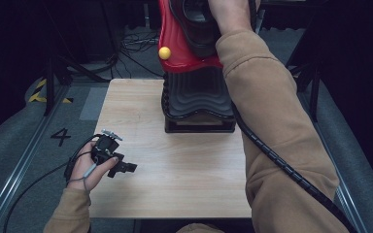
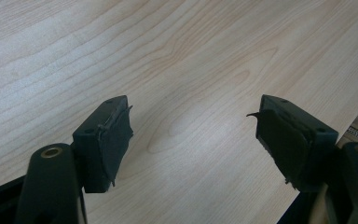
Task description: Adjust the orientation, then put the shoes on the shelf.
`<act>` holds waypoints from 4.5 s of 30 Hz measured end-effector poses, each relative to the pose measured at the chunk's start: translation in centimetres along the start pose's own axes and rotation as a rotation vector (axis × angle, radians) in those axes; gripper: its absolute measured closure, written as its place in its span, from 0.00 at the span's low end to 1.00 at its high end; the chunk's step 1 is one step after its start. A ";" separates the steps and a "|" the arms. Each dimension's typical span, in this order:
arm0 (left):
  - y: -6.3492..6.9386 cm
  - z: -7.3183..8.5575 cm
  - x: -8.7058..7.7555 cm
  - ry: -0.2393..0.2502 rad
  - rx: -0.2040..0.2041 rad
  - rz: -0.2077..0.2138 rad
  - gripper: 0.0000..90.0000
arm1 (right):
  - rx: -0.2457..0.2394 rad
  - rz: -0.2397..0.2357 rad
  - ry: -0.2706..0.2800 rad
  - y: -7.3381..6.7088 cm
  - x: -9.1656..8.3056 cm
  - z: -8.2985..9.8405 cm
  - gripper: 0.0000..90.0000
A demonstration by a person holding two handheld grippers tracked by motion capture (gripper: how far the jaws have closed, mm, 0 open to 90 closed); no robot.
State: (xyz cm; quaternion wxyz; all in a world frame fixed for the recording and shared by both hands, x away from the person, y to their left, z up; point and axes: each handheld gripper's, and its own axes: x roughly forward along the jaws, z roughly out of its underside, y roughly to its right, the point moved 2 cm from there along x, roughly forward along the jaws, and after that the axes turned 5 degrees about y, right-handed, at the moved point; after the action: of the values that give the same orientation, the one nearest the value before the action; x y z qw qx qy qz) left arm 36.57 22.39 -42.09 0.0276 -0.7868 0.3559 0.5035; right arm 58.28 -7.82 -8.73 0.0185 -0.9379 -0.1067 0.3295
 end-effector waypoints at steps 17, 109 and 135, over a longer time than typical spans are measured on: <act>0.5 -0.3 0.3 -0.018 0.019 -0.012 0.30 | 0.037 -0.135 -0.063 1.1 -0.9 1.4 0.53; 3.1 1.3 0.0 0.035 0.048 -0.120 0.26 | -0.383 -0.390 -0.299 20.3 -0.1 34.2 0.36; 2.8 1.3 0.8 0.015 0.051 -0.121 0.26 | -0.390 -0.447 -0.342 21.2 3.6 40.9 0.34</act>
State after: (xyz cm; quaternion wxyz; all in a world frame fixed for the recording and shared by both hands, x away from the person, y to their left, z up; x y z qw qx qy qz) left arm 34.10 20.39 -42.51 0.0755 -0.8097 0.3204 0.4858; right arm 39.57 -29.18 -45.18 -0.1075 -0.8085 -0.3722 0.4430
